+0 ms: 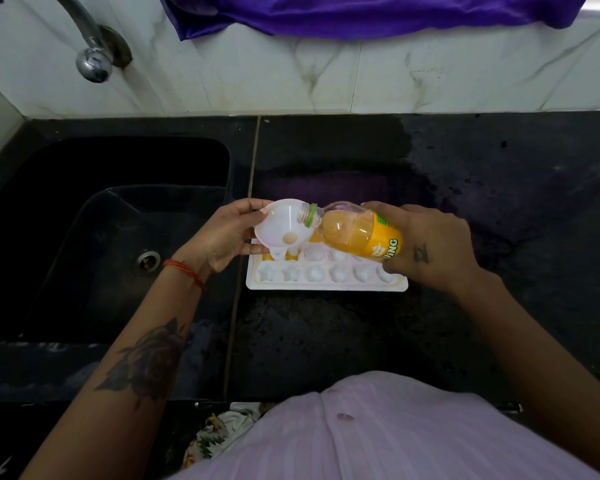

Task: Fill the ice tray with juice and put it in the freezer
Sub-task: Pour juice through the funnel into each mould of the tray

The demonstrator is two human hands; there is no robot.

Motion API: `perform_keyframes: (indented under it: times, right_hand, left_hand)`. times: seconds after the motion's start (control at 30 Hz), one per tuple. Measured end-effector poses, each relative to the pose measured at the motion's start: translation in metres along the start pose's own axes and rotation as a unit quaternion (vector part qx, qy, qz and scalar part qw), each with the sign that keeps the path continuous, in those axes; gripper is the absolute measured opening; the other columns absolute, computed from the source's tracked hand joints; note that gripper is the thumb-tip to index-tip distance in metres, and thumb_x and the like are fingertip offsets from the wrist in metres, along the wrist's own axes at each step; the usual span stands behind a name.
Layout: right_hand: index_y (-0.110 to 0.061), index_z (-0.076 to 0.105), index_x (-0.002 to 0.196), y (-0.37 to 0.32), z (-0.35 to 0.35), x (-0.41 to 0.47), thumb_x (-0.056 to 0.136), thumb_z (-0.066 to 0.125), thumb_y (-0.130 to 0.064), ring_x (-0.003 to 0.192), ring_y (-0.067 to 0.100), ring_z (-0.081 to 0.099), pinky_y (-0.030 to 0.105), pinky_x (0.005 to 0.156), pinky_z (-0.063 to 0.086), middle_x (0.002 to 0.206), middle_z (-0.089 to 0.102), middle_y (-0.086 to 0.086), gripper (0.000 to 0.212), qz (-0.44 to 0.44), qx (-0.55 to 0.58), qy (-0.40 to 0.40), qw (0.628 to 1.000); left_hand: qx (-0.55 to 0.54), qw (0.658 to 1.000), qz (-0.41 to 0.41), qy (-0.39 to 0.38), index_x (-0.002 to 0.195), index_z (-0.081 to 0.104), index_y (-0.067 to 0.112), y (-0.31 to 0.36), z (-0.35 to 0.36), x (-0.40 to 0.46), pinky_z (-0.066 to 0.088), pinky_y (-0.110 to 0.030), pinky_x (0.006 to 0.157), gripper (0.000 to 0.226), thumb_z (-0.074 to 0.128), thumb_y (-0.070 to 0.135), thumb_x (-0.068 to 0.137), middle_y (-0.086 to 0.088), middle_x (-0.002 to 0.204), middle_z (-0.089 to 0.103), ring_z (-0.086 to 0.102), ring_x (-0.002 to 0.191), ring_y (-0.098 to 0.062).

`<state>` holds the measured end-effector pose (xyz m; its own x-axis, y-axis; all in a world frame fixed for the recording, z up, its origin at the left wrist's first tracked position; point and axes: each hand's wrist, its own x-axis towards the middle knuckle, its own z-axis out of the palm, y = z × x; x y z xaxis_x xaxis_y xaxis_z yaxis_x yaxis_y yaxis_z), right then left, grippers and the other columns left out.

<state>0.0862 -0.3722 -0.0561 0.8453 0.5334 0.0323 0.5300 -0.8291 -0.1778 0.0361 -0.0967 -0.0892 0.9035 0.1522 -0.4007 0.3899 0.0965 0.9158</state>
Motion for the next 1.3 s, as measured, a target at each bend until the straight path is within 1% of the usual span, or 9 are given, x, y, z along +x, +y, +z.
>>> perform_keyframes:
  times: [0.1,0.23,0.37,0.53,0.63,0.77,0.9,1.13,1.3]
  right_hand:
    - [-0.044,0.038,0.134,0.004,0.0,-0.004,0.056,0.077,-0.031,0.091,0.025,0.059,0.031,0.069,0.046,0.098,0.063,-0.003,0.088,0.009,0.025,0.0,1.0]
    - [-0.042,0.041,0.133,0.012,-0.002,-0.01,0.057,0.077,-0.031,0.087,0.026,0.06,0.027,0.064,0.037,0.095,0.063,-0.002,0.084,0.012,0.027,0.022,0.999]
    - [-0.044,0.04,0.133,0.016,-0.002,-0.015,0.062,0.075,-0.032,0.085,0.026,0.061,0.029,0.064,0.04,0.097,0.063,-0.002,0.08,0.018,-0.003,0.036,0.999]
    - [-0.046,0.036,0.135,0.016,-0.004,-0.017,0.07,0.073,-0.041,0.09,0.024,0.061,0.029,0.065,0.04,0.106,0.063,-0.004,0.075,0.02,-0.04,0.038,0.998]
    - [-0.046,0.033,0.137,0.016,-0.007,-0.018,0.073,0.072,-0.041,0.093,0.025,0.061,0.028,0.065,0.038,0.112,0.061,-0.003,0.076,0.019,-0.061,0.029,0.998]
    - [-0.046,0.03,0.139,0.016,-0.012,-0.02,0.075,0.069,-0.039,0.094,0.028,0.06,0.029,0.065,0.032,0.115,0.059,-0.002,0.075,0.023,-0.083,0.019,0.996]
    - [-0.045,0.031,0.139,0.017,-0.013,-0.02,0.075,0.067,-0.036,0.093,0.03,0.06,0.03,0.064,0.03,0.115,0.059,0.0,0.074,0.023,-0.098,0.017,0.995]
    - [-0.042,0.034,0.139,0.021,-0.012,-0.019,0.073,0.059,-0.041,0.09,0.032,0.061,0.031,0.061,0.029,0.113,0.06,0.004,0.071,0.011,-0.098,0.019,0.995]
    - [-0.042,0.033,0.139,0.021,-0.014,-0.019,0.067,0.043,-0.052,0.091,0.031,0.06,0.031,0.062,0.029,0.113,0.06,0.004,0.073,0.008,-0.085,0.022,0.996]
  left_hand:
    - [0.022,0.999,0.022,0.007,0.101,0.067,0.023,0.002,0.001,0.002,0.06,-0.027,0.062,0.019,0.049,0.017,0.096,-0.006,0.105,0.066,0.066,0.088,-0.018]
    - [0.055,0.997,0.055,-0.004,0.101,0.068,0.026,0.005,0.007,0.005,0.059,-0.027,0.063,0.02,0.051,0.017,0.095,-0.004,0.103,0.067,0.066,0.086,-0.016]
    - [0.083,0.994,0.074,-0.013,0.102,0.069,0.025,0.009,0.015,0.01,0.056,-0.024,0.058,0.019,0.053,0.017,0.094,-0.003,0.102,0.068,0.067,0.083,-0.014]
    - [0.112,0.991,0.076,-0.015,0.098,0.068,0.022,0.012,0.023,0.016,0.055,-0.021,0.055,0.014,0.056,0.017,0.093,0.0,0.095,0.067,0.066,0.08,-0.01]
    - [0.119,0.99,0.073,-0.016,0.099,0.067,0.019,0.012,0.025,0.019,0.054,-0.019,0.054,0.011,0.058,0.017,0.092,0.0,0.093,0.066,0.065,0.078,-0.009]
    - [0.132,0.988,0.072,-0.022,0.103,0.066,0.015,0.012,0.027,0.022,0.053,-0.019,0.053,0.014,0.058,0.016,0.092,0.0,0.093,0.066,0.065,0.076,-0.008]
    - [0.135,0.988,0.068,-0.027,0.101,0.068,0.017,0.011,0.029,0.023,0.054,-0.021,0.054,0.013,0.059,0.018,0.091,-0.001,0.094,0.067,0.067,0.076,-0.008]
    - [0.14,0.987,0.066,-0.035,0.098,0.069,0.021,0.01,0.03,0.024,0.055,-0.021,0.055,0.012,0.059,0.02,0.091,0.001,0.094,0.069,0.068,0.077,-0.007]
    - [0.14,0.987,0.063,-0.037,0.098,0.069,0.021,0.01,0.03,0.024,0.056,-0.022,0.056,0.012,0.059,0.021,0.091,0.0,0.096,0.069,0.068,0.08,-0.008]
